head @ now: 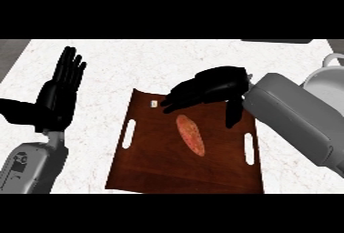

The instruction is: Pick the sweet potato from the tray and place it in the pot

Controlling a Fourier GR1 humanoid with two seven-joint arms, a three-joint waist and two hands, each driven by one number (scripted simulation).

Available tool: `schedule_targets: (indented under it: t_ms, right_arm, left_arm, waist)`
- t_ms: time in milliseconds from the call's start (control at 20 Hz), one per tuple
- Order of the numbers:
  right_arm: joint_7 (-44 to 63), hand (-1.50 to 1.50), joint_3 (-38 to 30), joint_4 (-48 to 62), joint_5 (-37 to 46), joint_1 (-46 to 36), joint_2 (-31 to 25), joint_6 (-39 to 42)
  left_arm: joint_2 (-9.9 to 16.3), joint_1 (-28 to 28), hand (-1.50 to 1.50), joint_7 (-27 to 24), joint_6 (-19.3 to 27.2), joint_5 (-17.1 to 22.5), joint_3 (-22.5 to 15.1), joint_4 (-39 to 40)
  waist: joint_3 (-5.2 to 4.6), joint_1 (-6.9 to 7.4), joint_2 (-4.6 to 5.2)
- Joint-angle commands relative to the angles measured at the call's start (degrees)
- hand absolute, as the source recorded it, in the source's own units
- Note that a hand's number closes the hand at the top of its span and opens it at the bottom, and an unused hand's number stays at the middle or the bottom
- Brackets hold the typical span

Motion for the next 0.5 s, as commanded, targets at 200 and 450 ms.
schedule_targets:
  t_ms: [200,450]
  right_arm:
    - [-14.02,-1.50,5.17,12.40,5.01,-1.65,5.51,0.29]
    - [-16.58,-1.50,5.18,16.86,4.89,-1.29,9.15,-2.90]
  left_arm:
    - [0.95,-1.04,0.00,1.59,0.27,-0.79,1.67,0.18]
    - [0.58,2.38,0.00,1.46,-1.03,0.76,2.51,-2.49]
  waist:
    - [0.02,-1.23,-0.41]
    - [0.01,-1.24,-0.58]
